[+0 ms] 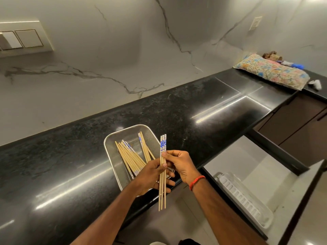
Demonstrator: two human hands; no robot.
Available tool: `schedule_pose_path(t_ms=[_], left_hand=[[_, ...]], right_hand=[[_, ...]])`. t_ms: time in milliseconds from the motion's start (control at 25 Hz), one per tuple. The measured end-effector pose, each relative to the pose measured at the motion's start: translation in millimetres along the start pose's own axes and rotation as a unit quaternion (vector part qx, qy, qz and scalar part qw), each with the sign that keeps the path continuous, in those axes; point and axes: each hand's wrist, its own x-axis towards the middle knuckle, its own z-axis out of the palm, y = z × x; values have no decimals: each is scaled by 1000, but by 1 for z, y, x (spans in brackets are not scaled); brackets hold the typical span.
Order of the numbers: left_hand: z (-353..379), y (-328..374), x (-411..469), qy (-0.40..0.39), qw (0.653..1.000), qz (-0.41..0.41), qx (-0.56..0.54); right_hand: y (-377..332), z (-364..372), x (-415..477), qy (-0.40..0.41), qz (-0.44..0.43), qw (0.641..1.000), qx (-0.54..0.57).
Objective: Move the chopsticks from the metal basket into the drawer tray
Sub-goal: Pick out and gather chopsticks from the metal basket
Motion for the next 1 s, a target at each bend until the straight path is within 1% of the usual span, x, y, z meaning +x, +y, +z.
schedule_pose_path(t_ms=[240, 440, 640, 880, 1000], left_hand=[[11, 2, 4, 7, 1000, 1, -3], [23, 2, 6, -7, 1000, 1, -14], [40, 0, 16, -2, 1000, 8, -14], [63, 0, 26, -7, 1000, -2, -1], [83, -6, 36, -11, 1000, -9, 7]], right_hand=[[-2, -11, -3, 3, -13, 1000, -11], [0, -23, -8, 5, -12, 1000, -13], [-2, -43, -16, 9, -38, 999, -21], [-6, -72, -24, -46, -49, 997, -30], [-6, -95, -27, -13, -50, 998, -47]])
